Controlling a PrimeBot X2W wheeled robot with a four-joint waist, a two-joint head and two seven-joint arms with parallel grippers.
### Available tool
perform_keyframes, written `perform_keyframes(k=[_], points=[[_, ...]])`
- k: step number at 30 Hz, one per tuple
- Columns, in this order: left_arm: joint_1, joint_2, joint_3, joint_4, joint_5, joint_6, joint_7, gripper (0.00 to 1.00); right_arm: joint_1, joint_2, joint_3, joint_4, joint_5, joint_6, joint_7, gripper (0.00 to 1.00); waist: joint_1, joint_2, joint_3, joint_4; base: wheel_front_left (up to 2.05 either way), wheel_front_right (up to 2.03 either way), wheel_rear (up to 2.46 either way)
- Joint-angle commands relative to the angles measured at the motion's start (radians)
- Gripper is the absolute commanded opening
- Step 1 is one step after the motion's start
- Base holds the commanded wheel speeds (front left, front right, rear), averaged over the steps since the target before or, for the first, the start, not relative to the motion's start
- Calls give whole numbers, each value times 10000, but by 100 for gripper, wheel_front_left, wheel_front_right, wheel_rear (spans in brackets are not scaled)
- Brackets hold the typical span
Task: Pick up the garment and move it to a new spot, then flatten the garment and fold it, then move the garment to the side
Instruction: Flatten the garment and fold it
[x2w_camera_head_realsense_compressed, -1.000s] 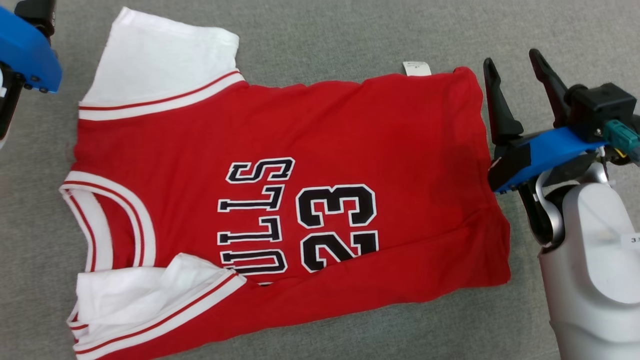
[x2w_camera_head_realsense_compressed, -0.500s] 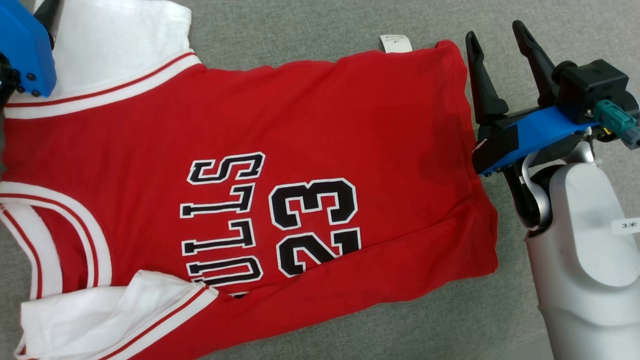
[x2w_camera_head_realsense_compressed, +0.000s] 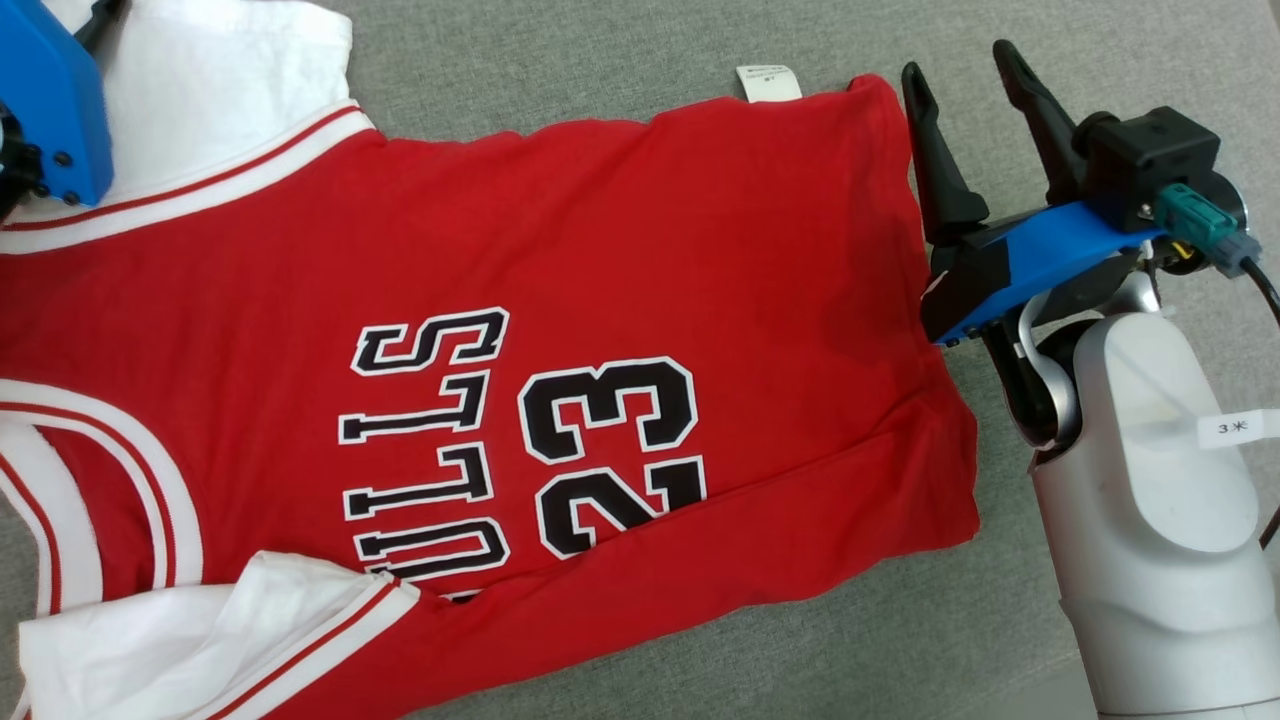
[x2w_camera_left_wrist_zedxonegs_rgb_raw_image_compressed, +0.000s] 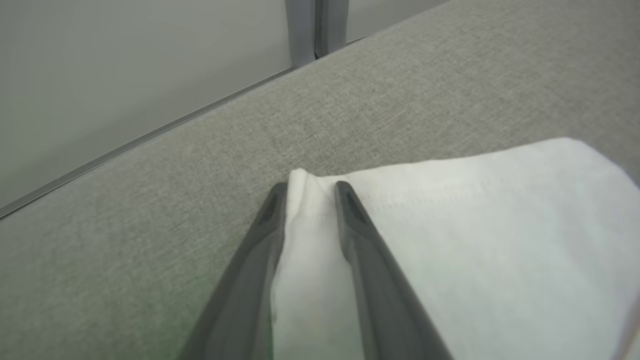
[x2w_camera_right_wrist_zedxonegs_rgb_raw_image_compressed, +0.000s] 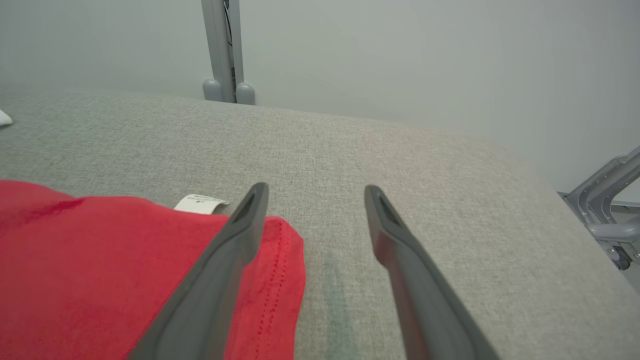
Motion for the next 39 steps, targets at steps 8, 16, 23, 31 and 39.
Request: perform_keyframes(k=[8,16,23,31,39], points=[[-322,-187,-858,-51,-402,-15,-624,0,-281,-386,214,560,489,1,997,100,0,0,-385,222,0,0,0],[-678,-361,-1505,-289,-703,-14,-1177,0,-625,-872,538,1386,915,1,2182,100,0,0,-439,699,0,0,0],[-828,-467,-1745,-344,-934,-14,-1516,0,-1012,-1005,945,2052,1418,1,2557,52,0,0,-431,926,0,0,0],[-873,-684,-1907,-521,-1101,-14,-2273,0,-1294,-1371,1019,2733,1652,-1,2069,0,0,0,-684,1250,0,0,0],[-290,-718,-1991,-864,-1211,-14,-3577,0,-778,-1569,653,3118,1587,-1,763,0,0,0,-1428,1659,0,0,0]])
